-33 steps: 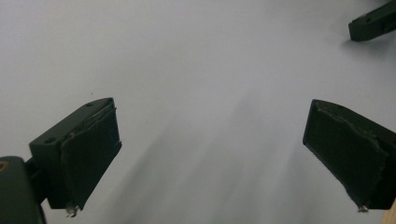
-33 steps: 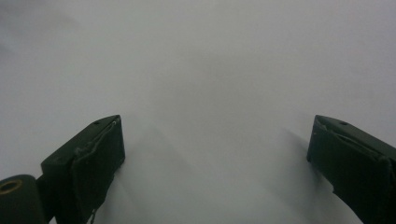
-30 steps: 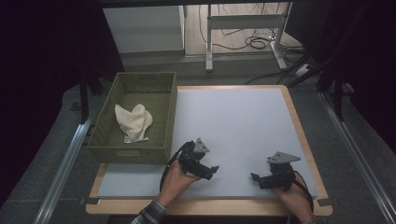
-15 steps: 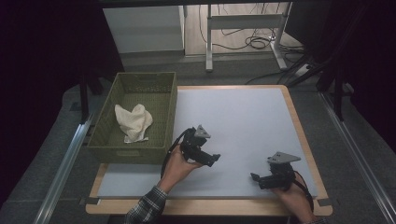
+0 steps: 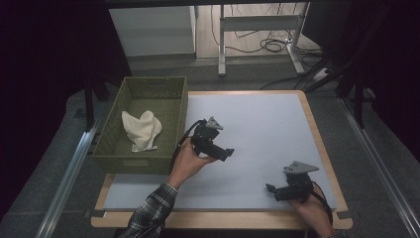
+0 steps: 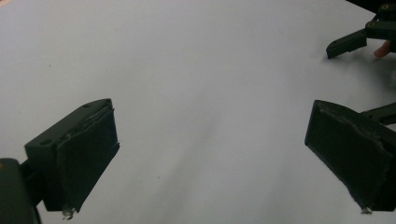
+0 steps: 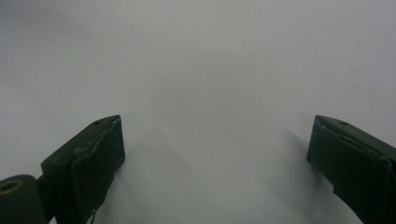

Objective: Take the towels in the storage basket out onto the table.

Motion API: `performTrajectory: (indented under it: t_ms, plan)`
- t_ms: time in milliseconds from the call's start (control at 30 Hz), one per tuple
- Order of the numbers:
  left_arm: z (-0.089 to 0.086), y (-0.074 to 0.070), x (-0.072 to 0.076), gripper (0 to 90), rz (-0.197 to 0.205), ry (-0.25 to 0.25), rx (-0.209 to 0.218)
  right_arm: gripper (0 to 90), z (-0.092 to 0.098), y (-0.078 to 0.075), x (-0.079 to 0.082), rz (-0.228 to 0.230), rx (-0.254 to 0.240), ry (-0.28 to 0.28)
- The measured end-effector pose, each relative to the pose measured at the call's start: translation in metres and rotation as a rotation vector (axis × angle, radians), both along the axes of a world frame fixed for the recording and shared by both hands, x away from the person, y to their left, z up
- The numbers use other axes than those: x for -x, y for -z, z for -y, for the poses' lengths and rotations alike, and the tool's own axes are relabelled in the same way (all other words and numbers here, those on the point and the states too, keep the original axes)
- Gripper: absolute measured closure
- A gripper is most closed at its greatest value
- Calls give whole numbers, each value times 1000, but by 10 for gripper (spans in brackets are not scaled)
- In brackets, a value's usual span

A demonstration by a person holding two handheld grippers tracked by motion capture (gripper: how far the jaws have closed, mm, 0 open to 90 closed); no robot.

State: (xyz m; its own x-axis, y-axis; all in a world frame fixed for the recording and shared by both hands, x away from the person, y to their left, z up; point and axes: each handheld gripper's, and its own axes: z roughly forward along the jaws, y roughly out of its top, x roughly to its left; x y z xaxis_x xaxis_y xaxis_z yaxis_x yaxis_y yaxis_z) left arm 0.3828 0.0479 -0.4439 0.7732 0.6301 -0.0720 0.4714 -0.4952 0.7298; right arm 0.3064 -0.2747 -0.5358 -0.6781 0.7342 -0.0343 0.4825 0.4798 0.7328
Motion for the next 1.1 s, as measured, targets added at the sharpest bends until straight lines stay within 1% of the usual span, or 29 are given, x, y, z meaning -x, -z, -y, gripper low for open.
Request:
performTrajectory:
  t_ms: [133,167,300,367,433,467,500,533,567,667,733,767,833,900,933,967,1000,1033,1067,1100]
  plan:
    - [-3,-10,-7,24,14,-7,-24,43,0,0,0,0,0,0]
    - [-4,-12,-8,23,12,-13,-24,43,0,0,0,1,0,0]
    - [-13,-20,-18,18,1,-38,-56,43,0,0,0,1,0,0]
    - [-18,-23,-21,18,-3,-49,-59,43,0,0,0,1,0,0]
    - [-24,-26,-24,18,-1,-55,-64,43,0,0,0,0,-1,0]
    - [-28,-28,-25,18,1,-64,-59,43,0,0,0,0,-1,0]
    - [-31,-29,-26,17,6,-68,-66,43,0,0,0,1,0,0]
    - [-38,-33,-28,18,12,-75,-63,43,0,0,0,1,-1,0]
    - [-41,-34,-28,18,12,-79,-58,43,0,0,0,1,0,0]
    - [-52,-39,-31,18,20,-101,-61,43,0,0,0,1,-1,0]
    - [-55,-40,-31,18,21,-108,-60,43,0,0,0,1,-1,0]
    - [-61,-43,-32,18,23,-119,-58,43,0,0,0,0,-1,0]
    - [-69,-46,-34,18,27,-134,-57,43,0,0,0,1,0,0]
    - [-76,-48,-36,18,30,-151,-65,43,0,0,0,1,0,0]
    - [-84,-50,-37,18,31,-173,-73,43,0,0,0,1,0,0]
    - [-84,-50,-37,18,31,-173,-73,43,0,0,0,1,0,0]
    - [-92,-50,-39,18,31,-190,-78,43,0,0,0,1,0,0]
    - [-92,-50,-39,18,31,-190,-78,43,0,0,0,1,0,0]
    - [-101,-51,-41,18,33,-210,-82,43,0,0,0,1,0,0]
    - [-101,-51,-41,18,33,-210,-82,43,0,0,0,1,0,0]
